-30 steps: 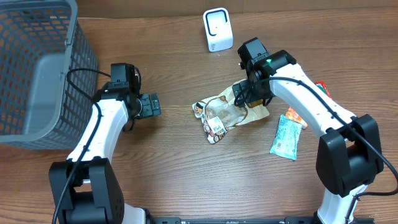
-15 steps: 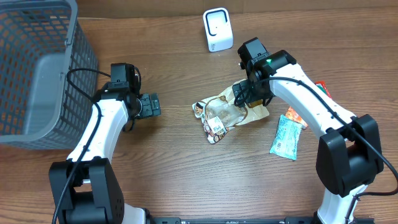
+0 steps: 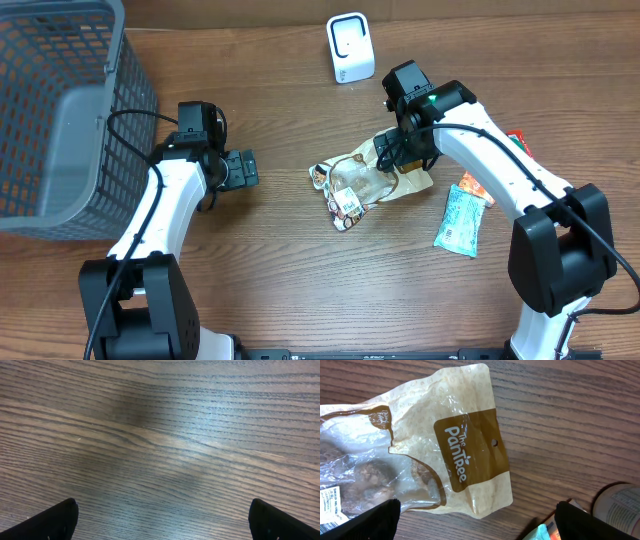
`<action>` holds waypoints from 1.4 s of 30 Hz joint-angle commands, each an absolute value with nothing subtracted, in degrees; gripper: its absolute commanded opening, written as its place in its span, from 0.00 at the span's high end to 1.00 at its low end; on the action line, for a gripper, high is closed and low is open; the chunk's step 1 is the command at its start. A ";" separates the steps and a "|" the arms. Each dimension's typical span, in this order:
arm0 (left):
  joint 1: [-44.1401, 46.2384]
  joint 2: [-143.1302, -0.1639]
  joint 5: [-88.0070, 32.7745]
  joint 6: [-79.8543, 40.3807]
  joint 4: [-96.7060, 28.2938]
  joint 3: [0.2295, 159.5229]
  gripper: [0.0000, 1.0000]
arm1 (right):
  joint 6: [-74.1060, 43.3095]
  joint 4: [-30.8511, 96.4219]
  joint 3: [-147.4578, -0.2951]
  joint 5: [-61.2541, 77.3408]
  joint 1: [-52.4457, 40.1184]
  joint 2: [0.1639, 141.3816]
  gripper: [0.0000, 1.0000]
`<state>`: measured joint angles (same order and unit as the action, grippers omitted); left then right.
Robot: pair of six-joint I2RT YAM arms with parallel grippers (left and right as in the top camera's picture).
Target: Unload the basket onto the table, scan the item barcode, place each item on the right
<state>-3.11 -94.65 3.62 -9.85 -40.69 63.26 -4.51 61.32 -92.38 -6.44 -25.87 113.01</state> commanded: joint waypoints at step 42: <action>-3.36 -30.96 3.36 -8.56 -59.42 63.37 0.00 | -4.73 61.10 -91.88 -7.03 -25.65 113.16 0.00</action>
<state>-3.11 -33.50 3.62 -9.85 -56.47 63.26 -4.49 61.32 -92.38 -6.42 -25.87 113.01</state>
